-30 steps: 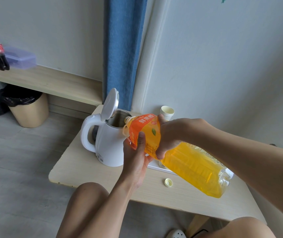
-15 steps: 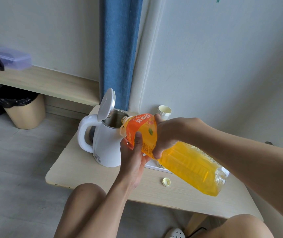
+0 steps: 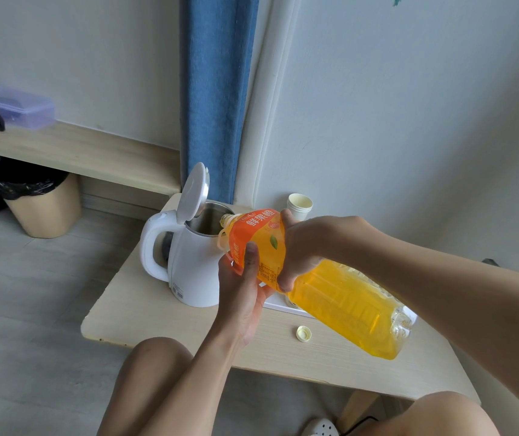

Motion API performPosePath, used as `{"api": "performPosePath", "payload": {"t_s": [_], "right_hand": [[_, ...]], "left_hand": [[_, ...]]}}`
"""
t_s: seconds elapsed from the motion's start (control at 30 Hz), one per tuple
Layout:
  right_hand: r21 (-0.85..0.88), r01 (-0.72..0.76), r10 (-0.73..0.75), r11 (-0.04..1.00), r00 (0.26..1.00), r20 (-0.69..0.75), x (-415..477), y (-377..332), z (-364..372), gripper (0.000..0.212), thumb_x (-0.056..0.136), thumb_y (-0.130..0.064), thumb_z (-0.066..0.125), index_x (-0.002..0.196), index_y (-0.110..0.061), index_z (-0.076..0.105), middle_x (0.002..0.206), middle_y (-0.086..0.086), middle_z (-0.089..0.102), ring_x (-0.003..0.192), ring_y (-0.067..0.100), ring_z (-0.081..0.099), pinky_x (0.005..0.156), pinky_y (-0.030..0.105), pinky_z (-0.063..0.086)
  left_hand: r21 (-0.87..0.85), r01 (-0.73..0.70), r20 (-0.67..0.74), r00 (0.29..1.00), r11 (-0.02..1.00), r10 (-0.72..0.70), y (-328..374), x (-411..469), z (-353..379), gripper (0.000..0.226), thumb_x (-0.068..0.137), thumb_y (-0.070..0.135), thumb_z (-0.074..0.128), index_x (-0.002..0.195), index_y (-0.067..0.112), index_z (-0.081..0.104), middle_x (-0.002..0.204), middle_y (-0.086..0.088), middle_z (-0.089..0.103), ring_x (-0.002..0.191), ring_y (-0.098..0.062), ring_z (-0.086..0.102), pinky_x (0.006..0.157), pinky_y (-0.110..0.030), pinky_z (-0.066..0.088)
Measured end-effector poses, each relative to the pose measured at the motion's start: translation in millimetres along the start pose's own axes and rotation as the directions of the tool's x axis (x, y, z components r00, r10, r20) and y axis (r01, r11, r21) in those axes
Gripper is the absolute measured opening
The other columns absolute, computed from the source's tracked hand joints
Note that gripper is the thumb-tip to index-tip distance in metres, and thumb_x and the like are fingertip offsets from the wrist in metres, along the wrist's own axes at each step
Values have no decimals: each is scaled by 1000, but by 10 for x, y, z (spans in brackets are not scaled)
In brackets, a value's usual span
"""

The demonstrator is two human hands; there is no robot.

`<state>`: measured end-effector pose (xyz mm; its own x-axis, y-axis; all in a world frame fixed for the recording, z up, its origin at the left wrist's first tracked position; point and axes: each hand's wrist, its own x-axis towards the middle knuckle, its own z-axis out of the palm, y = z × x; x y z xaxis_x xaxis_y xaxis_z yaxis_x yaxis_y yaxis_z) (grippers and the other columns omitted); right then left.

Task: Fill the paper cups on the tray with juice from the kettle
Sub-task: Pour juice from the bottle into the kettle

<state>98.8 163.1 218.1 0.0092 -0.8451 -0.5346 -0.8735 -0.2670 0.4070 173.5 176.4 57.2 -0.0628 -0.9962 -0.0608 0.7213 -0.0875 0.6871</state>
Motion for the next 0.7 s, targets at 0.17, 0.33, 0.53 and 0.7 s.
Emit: {"api": "performPosePath", "payload": {"t_s": [0.17,0.33,0.53,0.7], "right_hand": [[-9,-2,2,1000,1000,19,61,-7,9,110,77,-58,70,155,-21,1,150,8,18,113,31,53,100,42,47],[-23,-9,9,1000,1000,24,68,-9,-4,107,77,-56,70,155,-22,5,148,11,16,109,30,53,100,43,47],[-35,3,-2,999,999,37,58,-13,-11,105,78,-57,69,155,-23,7,150,11,15,112,30,52,102,43,46],[-23,10,-8,1000,999,45,13,-21,-33,108,78,-56,70,155,-20,3,145,7,19,112,30,53,100,43,47]], "left_hand": [[8,5,-8,1000,1000,-5,-17,3,-20,75,87,48,66,148,11,43,134,-16,68,119,-35,69,93,-61,58],[6,1,-10,1000,1000,-1,5,-7,5,78,82,49,66,147,11,45,131,-15,70,118,-34,70,89,-57,60],[-2,-9,-28,1000,1000,9,7,-18,9,86,81,56,72,148,11,44,134,-17,68,120,-35,69,86,-54,61],[-3,-1,0,1000,1000,1,18,-19,19,69,88,45,61,146,10,47,130,-16,70,117,-34,71,85,-52,62]]}}
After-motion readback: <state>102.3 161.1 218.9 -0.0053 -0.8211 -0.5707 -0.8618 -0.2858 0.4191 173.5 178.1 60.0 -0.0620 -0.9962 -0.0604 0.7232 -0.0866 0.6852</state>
